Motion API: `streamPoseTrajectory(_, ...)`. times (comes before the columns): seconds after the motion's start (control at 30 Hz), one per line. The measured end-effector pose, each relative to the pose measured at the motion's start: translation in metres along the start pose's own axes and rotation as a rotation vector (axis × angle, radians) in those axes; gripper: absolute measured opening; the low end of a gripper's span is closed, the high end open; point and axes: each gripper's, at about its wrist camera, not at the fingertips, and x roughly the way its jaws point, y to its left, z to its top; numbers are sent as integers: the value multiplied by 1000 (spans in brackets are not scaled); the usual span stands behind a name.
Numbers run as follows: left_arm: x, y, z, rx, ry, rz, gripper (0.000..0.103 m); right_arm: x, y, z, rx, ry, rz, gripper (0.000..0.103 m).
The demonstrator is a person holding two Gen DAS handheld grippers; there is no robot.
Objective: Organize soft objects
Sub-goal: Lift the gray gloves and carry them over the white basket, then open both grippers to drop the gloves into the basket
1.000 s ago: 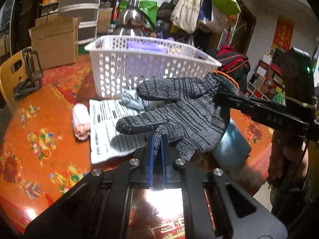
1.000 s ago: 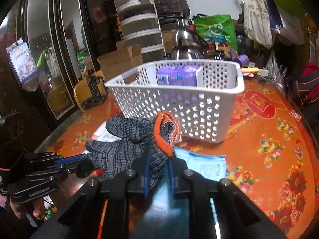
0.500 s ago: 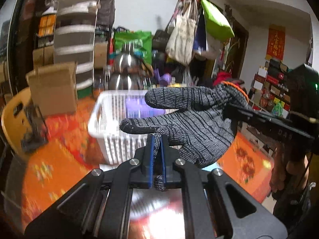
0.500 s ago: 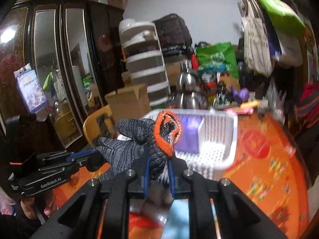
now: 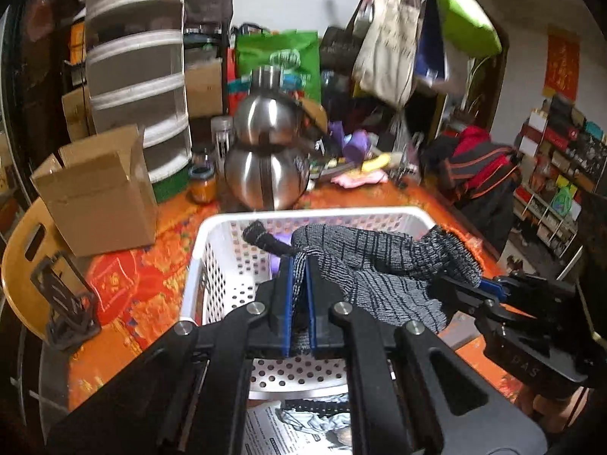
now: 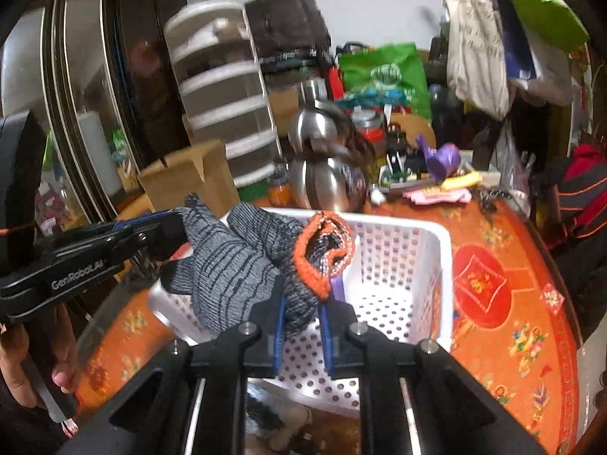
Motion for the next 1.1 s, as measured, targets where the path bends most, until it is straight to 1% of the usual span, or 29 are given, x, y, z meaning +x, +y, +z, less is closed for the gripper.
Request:
streamPoseTrajectory(0.2,41,3,-28,-21,91,3,6,33,-6,-22,-26,93,-27,13)
streamPoseTrajectory(0.27,45,2,-35,-17,93,12,6,38,-7,-26,-30,111,-35,14)
streamPoseTrajectory(0.33,50,5,-38,-32,95,14,6,40,-5,-26,-37,111,-51,16)
streamPoseTrajectory(0.37,49,7,-39,-37,81,21,7,40,-5,-26,-37,103,-63,23)
streamPoseTrajectory(0.4,49,7,-39,-35,74,49,10,40,-5,-26,-44,101,-79,32)
streamPoseTrajectory(0.43,50,10,-40,-37,79,61,12,40,-6,-26,-43,100,-83,38)
streamPoseTrajectory(0.47,52,11,-41,-38,85,61,20,39,-8,-25,-37,95,-83,53)
streamPoseTrajectory(0.5,52,13,-42,-41,86,53,36,37,-10,-25,-35,84,-86,67)
streamPoseTrajectory(0.53,52,15,-44,-49,85,44,47,36,-11,-25,-32,76,-88,71)
streamPoseTrajectory(0.57,50,17,-45,-57,82,41,70,33,-13,-25,-24,65,-88,74)
streamPoseTrajectory(0.6,45,20,-47,-70,62,38,84,32,-14,-26,-18,60,-85,74)
streamPoseTrajectory(0.63,41,22,-48,-76,42,37,87,30,-15,-26,-13,57,-79,74)
streamPoseTrajectory(0.67,36,23,-50,-76,25,36,89,29,-16,-26,-11,56,-76,75)
streamPoseTrajectory(0.77,26,24,-55,-76,22,37,89,24,-16,-31,-9,49,-83,78)
streamPoseTrajectory(0.9,14,24,-66,-95,24,32,89,18,-15,-39,-12,33,-87,78)
streamPoseTrajectory(0.93,12,23,-69,-92,20,25,89,16,-14,-41,-15,30,-89,78)
streamPoseTrajectory(1.03,4,20,-75,-84,18,36,89,13,-11,-45,-25,25,-88,78)
streamPoseTrajectory(1.1,-1,19,-78,-83,17,25,89,7,-9,-48,-30,14,-88,78)
